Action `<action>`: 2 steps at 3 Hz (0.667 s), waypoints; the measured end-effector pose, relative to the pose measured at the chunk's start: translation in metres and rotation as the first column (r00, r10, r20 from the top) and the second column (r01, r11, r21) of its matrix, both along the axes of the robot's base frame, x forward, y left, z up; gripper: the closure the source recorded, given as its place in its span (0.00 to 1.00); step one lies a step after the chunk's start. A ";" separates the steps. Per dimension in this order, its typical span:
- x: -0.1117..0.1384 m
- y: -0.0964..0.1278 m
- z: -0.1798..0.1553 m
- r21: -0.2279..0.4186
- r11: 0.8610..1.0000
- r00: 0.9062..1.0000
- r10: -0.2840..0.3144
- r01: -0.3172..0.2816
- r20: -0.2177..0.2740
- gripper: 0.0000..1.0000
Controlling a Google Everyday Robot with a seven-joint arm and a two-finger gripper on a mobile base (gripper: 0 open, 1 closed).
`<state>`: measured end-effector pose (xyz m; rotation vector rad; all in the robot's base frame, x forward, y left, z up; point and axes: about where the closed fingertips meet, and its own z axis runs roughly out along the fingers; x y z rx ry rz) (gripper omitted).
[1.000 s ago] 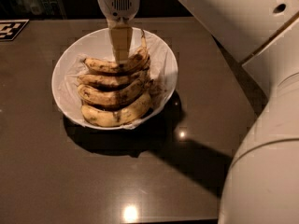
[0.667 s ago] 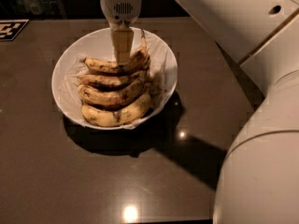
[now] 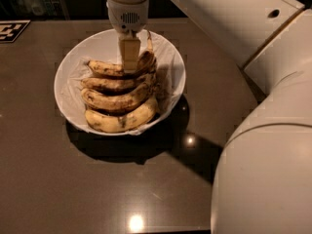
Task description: Pick banana from white bowl
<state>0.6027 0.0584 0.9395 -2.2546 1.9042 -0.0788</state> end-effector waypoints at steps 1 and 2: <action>0.004 -0.006 -0.014 -0.021 1.000 1.000 -0.013 0.012 -0.024 0.42; 0.005 -0.016 -0.032 -0.039 0.999 0.998 -0.028 0.026 -0.056 0.41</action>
Offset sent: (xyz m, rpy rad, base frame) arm -0.0154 -0.0485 -0.0520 -0.1348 0.1767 -0.0499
